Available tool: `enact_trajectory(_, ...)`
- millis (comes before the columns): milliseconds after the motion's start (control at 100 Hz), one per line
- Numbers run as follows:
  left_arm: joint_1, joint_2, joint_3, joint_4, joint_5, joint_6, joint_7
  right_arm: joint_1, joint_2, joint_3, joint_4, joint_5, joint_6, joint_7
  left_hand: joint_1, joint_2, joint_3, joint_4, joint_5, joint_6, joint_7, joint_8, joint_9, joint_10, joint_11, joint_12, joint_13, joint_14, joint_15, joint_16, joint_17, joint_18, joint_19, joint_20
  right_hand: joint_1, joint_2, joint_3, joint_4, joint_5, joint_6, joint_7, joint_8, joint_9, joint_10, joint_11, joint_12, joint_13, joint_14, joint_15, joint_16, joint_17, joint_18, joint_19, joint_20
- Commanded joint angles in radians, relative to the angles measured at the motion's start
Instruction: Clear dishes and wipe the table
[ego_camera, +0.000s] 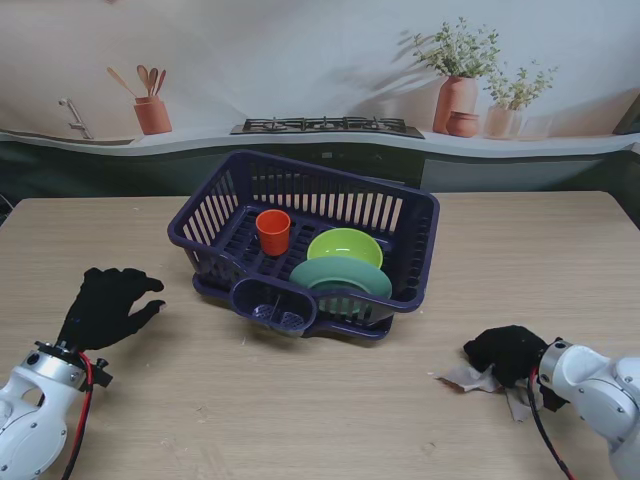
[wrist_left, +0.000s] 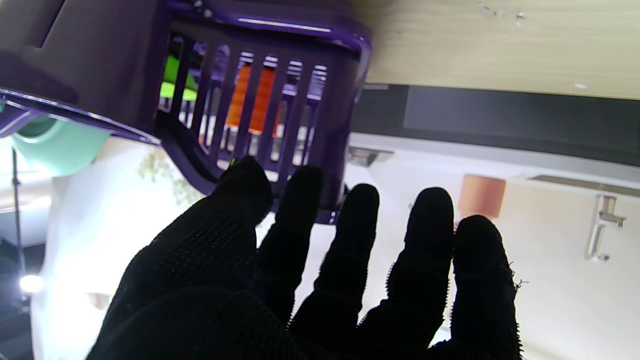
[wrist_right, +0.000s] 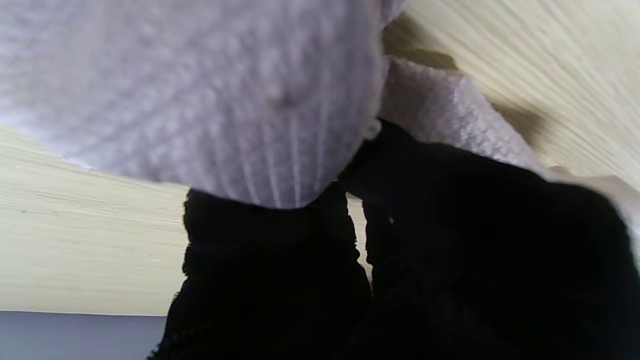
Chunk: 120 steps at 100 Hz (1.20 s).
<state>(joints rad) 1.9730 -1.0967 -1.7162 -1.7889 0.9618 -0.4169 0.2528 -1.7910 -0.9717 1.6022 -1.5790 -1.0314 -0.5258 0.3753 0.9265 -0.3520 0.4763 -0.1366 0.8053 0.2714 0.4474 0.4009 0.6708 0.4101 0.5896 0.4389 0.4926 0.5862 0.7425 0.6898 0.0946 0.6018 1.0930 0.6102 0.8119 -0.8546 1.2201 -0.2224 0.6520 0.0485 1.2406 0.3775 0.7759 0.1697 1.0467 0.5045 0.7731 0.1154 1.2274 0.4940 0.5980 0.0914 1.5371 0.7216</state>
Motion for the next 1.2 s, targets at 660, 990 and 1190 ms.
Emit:
enact_trajectory(660,-0.004,-0.004,0.010,0.011,-0.012,-0.017,-0.010,0.231,-0.030,-0.213,0.248,-0.064,0.249,-0.274,-0.002,0.039,-0.017,0.026,0.033,0.016,-0.016,0.008,0.010,0.017,-0.007,-0.024,-0.002,0.024,-0.003,0.005,-0.013,0.002,0.022,0.013,0.064,-0.054,0.049,-0.055,0.152,-0.095,0.009,-0.109,0.133,-0.030,-0.065,-0.005,0.089,0.074,0.014,0.033,0.075,0.004,0.033,0.019)
enact_trajectory(990,0.000,-0.004,0.004,0.010,-0.028,-0.030,-0.025,0.248,-0.035,-0.244,0.280,-0.054,0.298,-0.313,-0.003,0.041,-0.019,0.026,0.033,0.015,-0.017,0.009,0.009,0.018,-0.007,-0.024,-0.004,0.024,-0.003,0.005,-0.014,0.001,0.021,0.013,0.060,-0.043,0.045,-0.053,0.144,-0.093,0.018,-0.106,0.128,-0.026,-0.059,-0.005,0.084,0.066,0.011,0.036,0.059,0.012,0.025,0.017)
enact_trajectory(1190,0.022,-0.010,-0.011,-0.003,-0.040,-0.053,-0.011,0.145,-0.037,-0.152,0.206,-0.066,0.262,-0.308,-0.003,0.042,-0.021,0.026,0.033,0.013,-0.018,0.009,0.009,0.016,-0.009,-0.025,-0.003,0.025,-0.003,0.005,-0.014,0.001,0.021,0.013,0.059,-0.041,0.044,-0.053,0.141,-0.097,0.021,-0.105,0.127,-0.025,-0.054,-0.007,0.085,0.066,0.012,0.036,0.058,0.018,0.025,0.017)
